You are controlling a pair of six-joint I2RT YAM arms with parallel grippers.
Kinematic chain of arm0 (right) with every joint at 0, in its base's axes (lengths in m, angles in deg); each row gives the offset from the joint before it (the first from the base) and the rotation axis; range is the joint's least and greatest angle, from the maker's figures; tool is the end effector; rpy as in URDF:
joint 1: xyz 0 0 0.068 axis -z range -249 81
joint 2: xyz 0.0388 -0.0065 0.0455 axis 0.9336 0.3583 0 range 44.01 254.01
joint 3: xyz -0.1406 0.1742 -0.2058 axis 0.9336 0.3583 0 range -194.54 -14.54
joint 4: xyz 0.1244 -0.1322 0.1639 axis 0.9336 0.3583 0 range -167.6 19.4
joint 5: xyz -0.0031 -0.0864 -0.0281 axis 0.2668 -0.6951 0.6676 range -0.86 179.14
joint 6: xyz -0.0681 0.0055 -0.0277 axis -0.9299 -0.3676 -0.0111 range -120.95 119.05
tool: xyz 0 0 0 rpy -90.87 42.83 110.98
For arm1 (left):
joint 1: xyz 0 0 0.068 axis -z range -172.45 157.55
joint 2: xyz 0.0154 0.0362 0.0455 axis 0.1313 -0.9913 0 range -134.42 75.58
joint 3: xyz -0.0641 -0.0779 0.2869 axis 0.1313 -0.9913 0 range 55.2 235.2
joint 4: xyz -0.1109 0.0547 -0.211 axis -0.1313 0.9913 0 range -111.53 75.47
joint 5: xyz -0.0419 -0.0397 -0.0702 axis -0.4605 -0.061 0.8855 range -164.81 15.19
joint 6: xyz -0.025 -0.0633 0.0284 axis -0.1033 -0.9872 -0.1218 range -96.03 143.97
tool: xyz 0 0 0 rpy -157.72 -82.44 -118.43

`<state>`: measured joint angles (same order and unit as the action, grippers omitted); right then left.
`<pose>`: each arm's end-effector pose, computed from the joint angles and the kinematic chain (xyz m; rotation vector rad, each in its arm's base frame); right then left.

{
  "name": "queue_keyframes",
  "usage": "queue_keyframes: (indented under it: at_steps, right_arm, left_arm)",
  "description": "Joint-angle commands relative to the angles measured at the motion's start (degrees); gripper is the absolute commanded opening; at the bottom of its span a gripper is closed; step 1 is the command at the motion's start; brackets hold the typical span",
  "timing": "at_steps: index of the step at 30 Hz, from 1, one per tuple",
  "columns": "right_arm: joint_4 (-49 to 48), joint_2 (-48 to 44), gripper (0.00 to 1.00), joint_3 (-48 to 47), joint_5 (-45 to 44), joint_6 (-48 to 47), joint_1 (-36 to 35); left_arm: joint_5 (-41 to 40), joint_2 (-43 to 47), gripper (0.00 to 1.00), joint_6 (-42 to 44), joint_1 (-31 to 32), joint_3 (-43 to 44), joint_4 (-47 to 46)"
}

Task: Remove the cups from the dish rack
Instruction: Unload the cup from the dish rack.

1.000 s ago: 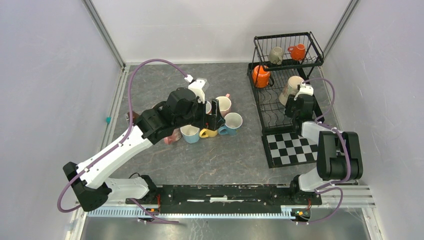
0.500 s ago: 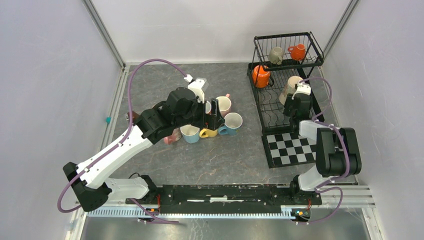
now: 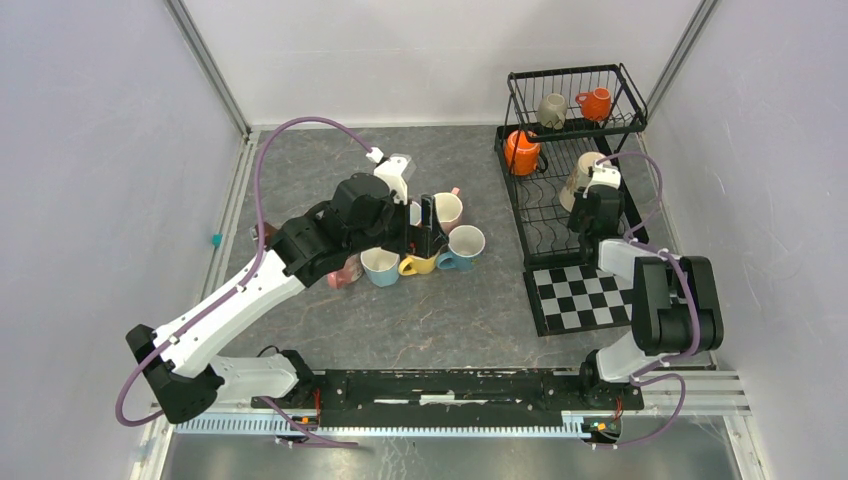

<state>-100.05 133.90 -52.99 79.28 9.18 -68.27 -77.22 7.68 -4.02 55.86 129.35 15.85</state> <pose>0.3255 -0.0148 0.2044 0.3002 2.0474 -0.0780 0.1639 -0.1802 0.4021 0.3633 2.1753 -0.7321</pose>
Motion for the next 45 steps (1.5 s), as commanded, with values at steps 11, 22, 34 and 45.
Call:
queue_keyframes:
  at_steps: [11,22,34,45]
  right_arm:
    - [1.04,-15.24,0.00,0.79,2.54,2.79,-0.47]
    - [10.67,-26.55,0.00,-1.66,3.95,6.92,-5.48]
    - [17.98,-38.48,0.00,-2.57,12.68,11.65,-11.37]
    - [14.84,-41.62,0.00,-4.70,25.01,20.68,-15.31]
  left_arm:
    - [4.46,0.97,1.00,-8.25,-3.05,-4.62,-8.94]
    - [13.72,0.32,1.00,-19.54,-7.03,-10.16,-21.46]
    - [21.42,-5.03,1.00,-34.34,-8.68,-17.29,-43.44]
    - [22.14,-10.56,1.00,-41.05,-8.64,-20.10,-58.62]
